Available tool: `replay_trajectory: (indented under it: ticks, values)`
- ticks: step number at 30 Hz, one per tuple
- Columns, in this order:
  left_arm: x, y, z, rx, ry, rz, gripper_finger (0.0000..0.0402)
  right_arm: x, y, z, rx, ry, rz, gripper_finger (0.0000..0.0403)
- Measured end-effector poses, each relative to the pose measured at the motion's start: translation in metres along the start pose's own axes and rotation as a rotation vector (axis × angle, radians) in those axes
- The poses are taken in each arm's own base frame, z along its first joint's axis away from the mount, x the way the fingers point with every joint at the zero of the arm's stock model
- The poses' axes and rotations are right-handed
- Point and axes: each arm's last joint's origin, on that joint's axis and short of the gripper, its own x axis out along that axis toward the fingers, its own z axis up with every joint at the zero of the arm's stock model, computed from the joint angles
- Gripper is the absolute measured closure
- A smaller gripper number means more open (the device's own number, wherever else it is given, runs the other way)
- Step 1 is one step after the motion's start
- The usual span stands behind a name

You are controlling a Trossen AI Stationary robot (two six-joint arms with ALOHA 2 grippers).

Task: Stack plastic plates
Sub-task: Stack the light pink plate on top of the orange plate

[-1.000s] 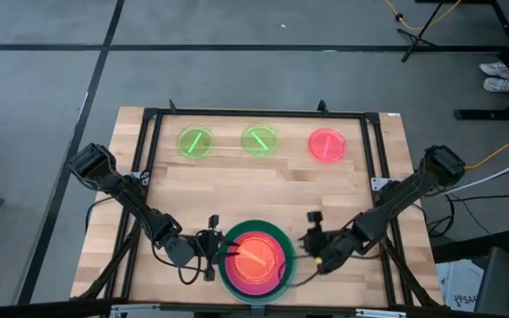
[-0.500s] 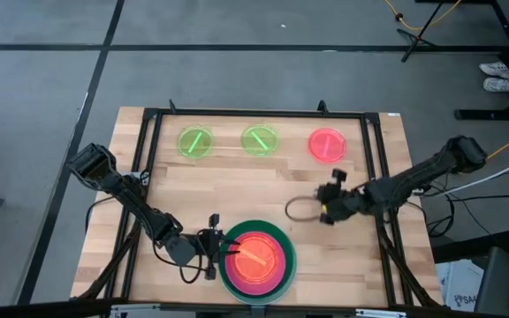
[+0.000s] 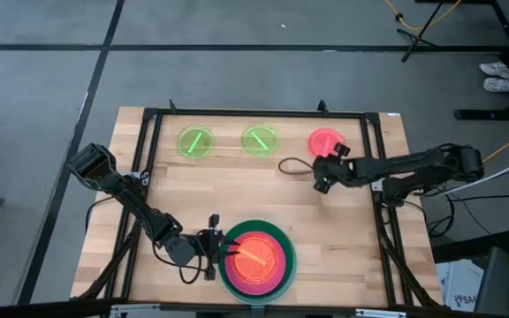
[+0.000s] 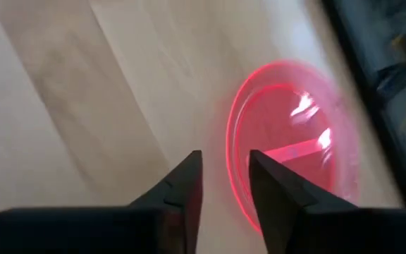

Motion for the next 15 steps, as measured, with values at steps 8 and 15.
replay_trajectory:
  ticks: [8,15]
  values:
    - [0.000,0.000,0.000,-0.009,0.007,-0.011,0.0308,0.033,-0.027,0.004,0.026,0.072,0.113,0.0252]
    - [0.002,0.002,0.000,-0.004,0.011,-0.017,0.0308,0.051,-0.041,0.006,0.090,0.065,0.187,0.0265]
